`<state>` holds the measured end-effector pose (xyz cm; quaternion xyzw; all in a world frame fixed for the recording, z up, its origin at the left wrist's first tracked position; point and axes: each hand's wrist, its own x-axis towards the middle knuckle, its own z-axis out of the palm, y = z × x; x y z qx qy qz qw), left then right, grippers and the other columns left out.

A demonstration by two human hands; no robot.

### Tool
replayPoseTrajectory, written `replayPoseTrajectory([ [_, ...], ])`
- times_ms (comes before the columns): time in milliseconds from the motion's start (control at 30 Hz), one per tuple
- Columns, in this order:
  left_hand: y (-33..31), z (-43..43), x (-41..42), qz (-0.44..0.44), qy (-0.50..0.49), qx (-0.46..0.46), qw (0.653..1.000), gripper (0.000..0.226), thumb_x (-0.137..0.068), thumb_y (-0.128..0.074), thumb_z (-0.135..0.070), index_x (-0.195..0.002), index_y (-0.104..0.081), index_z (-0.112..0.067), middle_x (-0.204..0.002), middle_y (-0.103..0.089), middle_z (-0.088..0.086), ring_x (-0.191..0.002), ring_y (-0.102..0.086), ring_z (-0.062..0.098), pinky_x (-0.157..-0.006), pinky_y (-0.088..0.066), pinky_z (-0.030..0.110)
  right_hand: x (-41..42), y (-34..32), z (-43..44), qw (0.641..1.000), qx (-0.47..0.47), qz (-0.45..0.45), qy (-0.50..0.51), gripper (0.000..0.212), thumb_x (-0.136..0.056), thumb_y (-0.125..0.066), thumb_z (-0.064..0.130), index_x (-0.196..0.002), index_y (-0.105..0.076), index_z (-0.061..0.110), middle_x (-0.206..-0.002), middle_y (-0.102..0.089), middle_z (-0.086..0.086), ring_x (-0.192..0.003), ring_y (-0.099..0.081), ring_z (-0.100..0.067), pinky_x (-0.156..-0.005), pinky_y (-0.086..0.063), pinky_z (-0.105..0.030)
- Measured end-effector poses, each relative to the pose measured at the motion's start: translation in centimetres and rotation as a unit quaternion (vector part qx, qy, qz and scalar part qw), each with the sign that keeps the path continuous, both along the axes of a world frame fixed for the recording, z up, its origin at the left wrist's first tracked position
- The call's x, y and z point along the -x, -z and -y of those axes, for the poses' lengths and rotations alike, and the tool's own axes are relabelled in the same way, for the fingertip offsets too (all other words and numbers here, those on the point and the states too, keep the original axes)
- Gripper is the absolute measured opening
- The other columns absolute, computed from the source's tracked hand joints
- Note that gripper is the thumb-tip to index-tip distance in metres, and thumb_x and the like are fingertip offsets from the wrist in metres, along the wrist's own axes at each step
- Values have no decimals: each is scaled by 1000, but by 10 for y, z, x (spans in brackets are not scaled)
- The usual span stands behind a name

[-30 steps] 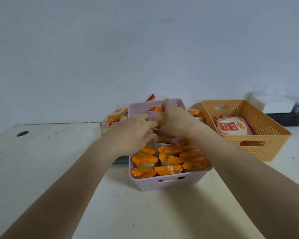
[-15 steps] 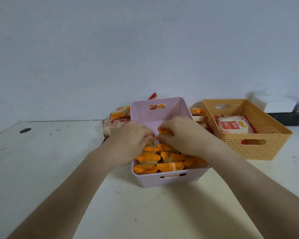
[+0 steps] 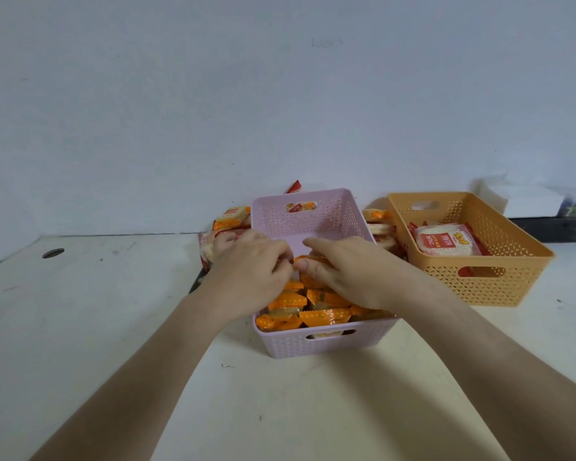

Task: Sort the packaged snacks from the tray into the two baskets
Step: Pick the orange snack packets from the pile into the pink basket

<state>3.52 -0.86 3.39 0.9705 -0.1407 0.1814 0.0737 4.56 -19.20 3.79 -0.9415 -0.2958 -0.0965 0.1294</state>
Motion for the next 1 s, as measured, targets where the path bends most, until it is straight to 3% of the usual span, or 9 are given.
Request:
replayPoseTrajectory([
  [100, 2, -2, 3, 30, 13, 37, 999, 27, -95, -43, -36, -118, -58, -36, -117, -60, -15, -122, -41, 9, -103, -19, 41, 1, -2, 8, 991, -41, 120, 36, 53, -98, -25, 51, -121, -60, 17, -113, -69, -3, -108, -60, -25, -89, -47, -42],
  [200, 1, -7, 4, 86, -31, 89, 992, 32, -95, -46, -29, -126, -57, -28, -140, -46, -3, -131, -32, 21, -104, -27, 43, 1, 0, 17, 981, -90, 142, 92, 42, -96, -33, 40, -122, -63, 22, -125, -62, 2, -124, -48, -22, -99, -41, -47],
  [300, -3, -12, 5, 12, -73, 116, 990, 44, -96, -43, -27, -140, -41, -24, -147, -40, 2, -128, -40, 22, -101, -34, 38, 1, 10, 21, 978, -155, 61, 127, 41, -98, -43, 19, -139, -48, 15, -140, -47, -9, -132, -36, -30, -108, -27, -39],
  [433, -3, -9, 11, -84, -27, 229, 969, 47, -100, -40, -20, -145, -29, -25, -134, -50, -7, -104, -40, 3, -79, -31, 21, 3, 10, 26, 946, -267, -84, 166, 48, -90, -38, 3, -136, -43, 18, -126, -57, -12, -114, -53, -32, -94, -44, -41],
  [567, -1, -10, 15, -45, -55, 246, 967, 45, -99, -41, -17, -143, -36, -27, -136, -55, -3, -114, -54, 19, -80, -36, 26, 3, 7, 24, 943, -267, -68, 189, 43, -84, -41, 4, -121, -53, 23, -106, -68, -7, -97, -61, -31, -84, -51, -46],
  [667, -3, -23, 18, -11, -83, 233, 969, 46, -98, -40, -17, -142, -37, -29, -134, -58, 0, -117, -55, 27, -91, -43, 38, 10, -3, 10, 944, -278, -27, 178, 40, -87, -43, 5, -123, -52, 19, -105, -67, -7, -96, -61, -31, -82, -51, -45],
  [767, -11, -52, 21, 9, -123, 213, 969, 44, -100, -38, -20, -143, -35, -28, -126, -63, 7, -113, -57, 32, -91, -43, 41, 13, -15, -17, 943, -301, 0, 142, 27, -87, -45, 7, -113, -53, 12, -101, -67, -12, -92, -61, -34, -77, -51, -44],
  [833, -17, -80, 28, 12, -149, 207, 967, 44, -100, -39, -21, -144, -34, -29, -125, -64, 9, -112, -58, 33, -91, -44, 41, 15, -21, -44, 942, -314, -15, 117, 22, -85, -47, 11, -106, -52, 13, -96, -67, -11, -88, -62, -34, -76, -51, -44],
  [1000, -18, -155, 42, -29, -221, 233, 946, 47, -98, -40, -21, -143, -35, -35, -124, -64, 10, -108, -60, 32, -94, -46, 44, 17, -12, -116, 926, -356, -109, 60, 32, -77, -50, 22, -108, -55, 19, -100, -67, -5, -90, -65, -28, -77, -55, -49],
])
